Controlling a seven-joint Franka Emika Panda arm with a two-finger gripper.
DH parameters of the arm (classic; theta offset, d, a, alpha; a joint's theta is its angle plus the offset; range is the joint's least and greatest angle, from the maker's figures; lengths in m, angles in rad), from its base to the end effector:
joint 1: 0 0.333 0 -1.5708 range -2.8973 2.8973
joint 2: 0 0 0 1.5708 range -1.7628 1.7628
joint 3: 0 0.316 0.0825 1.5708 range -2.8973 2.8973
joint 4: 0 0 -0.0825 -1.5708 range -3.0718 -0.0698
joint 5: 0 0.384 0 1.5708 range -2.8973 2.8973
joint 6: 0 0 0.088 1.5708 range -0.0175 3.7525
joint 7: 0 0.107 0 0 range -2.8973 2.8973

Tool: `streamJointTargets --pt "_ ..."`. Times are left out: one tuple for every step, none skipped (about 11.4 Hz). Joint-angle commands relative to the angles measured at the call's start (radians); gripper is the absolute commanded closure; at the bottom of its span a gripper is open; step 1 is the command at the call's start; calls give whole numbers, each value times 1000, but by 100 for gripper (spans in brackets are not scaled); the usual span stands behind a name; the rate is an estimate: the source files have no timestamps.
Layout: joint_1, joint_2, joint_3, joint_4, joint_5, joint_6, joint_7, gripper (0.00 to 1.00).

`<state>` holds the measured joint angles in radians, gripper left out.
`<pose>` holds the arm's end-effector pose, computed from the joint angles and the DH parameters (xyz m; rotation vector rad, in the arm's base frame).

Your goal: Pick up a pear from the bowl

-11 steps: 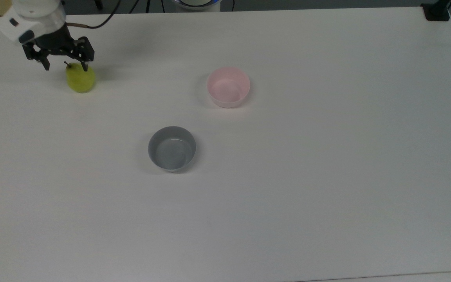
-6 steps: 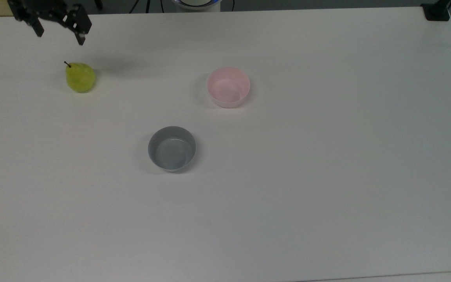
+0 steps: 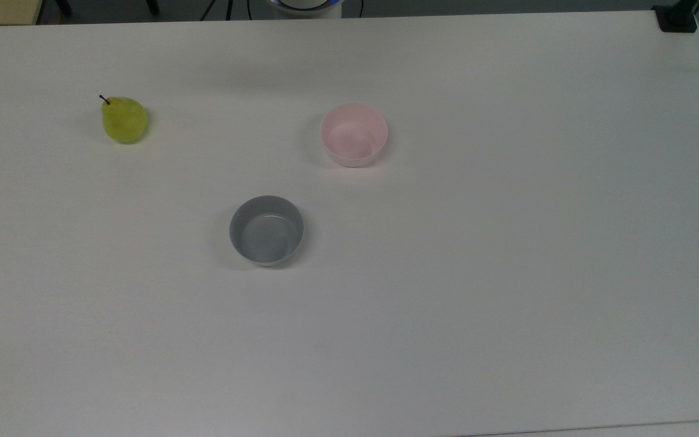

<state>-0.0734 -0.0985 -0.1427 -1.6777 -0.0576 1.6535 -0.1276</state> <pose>0.5173 -0.1234 0.6342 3.0817 -0.1321 0.1000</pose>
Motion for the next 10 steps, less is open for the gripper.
streamJointTargets --pt "56 17 -8 22 36 -6 -1 0" --pt "60 37 -5 23 36 15 -38 0" --pt "57 57 24 26 36 23 -64 0" --pt "50 80 43 41 42 28 -55 0" --pt "49 97 44 53 77 29 -49 0" --pt "47 99 44 61 120 29 -29 0" --pt "47 97 44 61 134 28 -26 0" --pt "47 99 46 61 137 29 -26 0" --pt "46 99 46 61 143 32 -26 0" --pt "44 99 46 61 177 51 -26 0"
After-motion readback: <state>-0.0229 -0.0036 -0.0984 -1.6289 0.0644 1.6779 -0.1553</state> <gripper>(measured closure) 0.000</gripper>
